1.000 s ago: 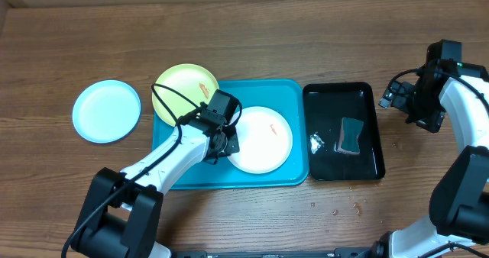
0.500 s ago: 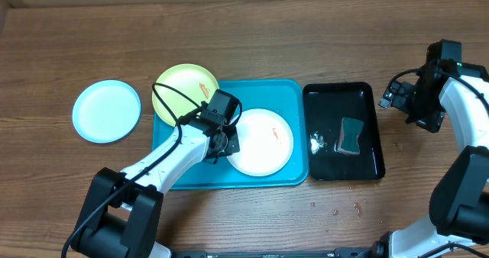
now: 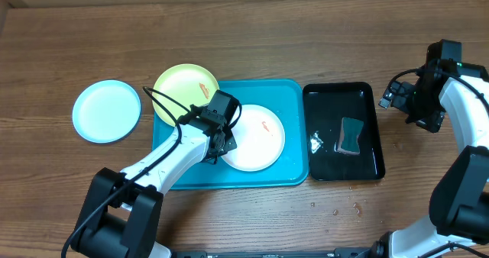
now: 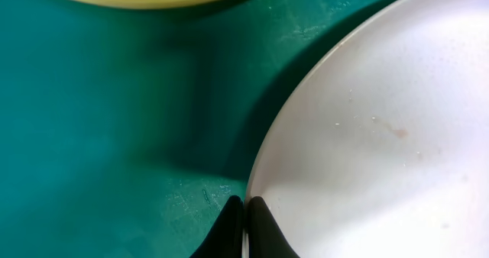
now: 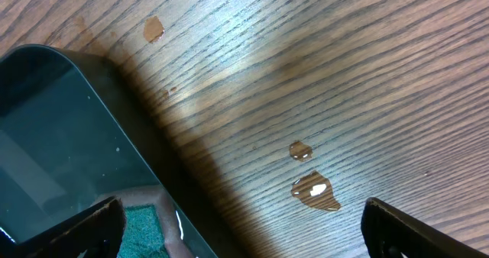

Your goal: Clean dirty plates on tray and stack at the side

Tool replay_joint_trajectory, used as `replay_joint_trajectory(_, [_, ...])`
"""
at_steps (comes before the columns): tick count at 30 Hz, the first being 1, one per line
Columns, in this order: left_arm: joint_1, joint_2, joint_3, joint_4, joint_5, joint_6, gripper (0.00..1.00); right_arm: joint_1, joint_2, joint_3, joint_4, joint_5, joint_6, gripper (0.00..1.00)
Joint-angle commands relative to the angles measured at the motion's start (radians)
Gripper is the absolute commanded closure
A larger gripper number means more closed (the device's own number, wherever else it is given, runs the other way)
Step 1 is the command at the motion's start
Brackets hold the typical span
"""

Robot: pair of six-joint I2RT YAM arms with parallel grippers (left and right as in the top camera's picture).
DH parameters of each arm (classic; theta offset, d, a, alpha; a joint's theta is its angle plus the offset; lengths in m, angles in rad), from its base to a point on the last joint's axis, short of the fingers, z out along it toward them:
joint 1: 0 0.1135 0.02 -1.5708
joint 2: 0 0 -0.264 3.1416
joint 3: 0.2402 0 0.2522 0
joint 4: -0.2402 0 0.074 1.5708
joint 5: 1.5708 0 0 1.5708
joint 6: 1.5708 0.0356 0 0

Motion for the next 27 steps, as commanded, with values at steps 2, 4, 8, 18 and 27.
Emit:
replay_joint_trajectory(2, [0.006,-0.021,0.017,0.010,-0.030,-0.002,0.96,-0.002,-0.013,0.014,0.003,0.002,0.004,0.00])
replay_joint_trajectory(4, [0.006,-0.028,0.017,0.023,-0.023,0.046,0.96,-0.002,-0.013,0.014,0.003,0.002,0.004,0.00])
replay_joint_trajectory(8, [0.006,-0.038,0.017,0.029,-0.047,0.113,0.96,-0.002,-0.013,0.014,0.003,0.002,0.004,0.00])
replay_joint_trajectory(18, [0.005,-0.037,0.017,0.027,-0.046,0.119,0.96,-0.002,-0.013,0.013,0.143,-0.050,0.005,0.00])
replay_joint_trajectory(27, [0.005,-0.037,0.016,0.029,-0.046,0.119,0.90,-0.002,-0.015,0.013,0.076,-0.288,-0.115,0.11])
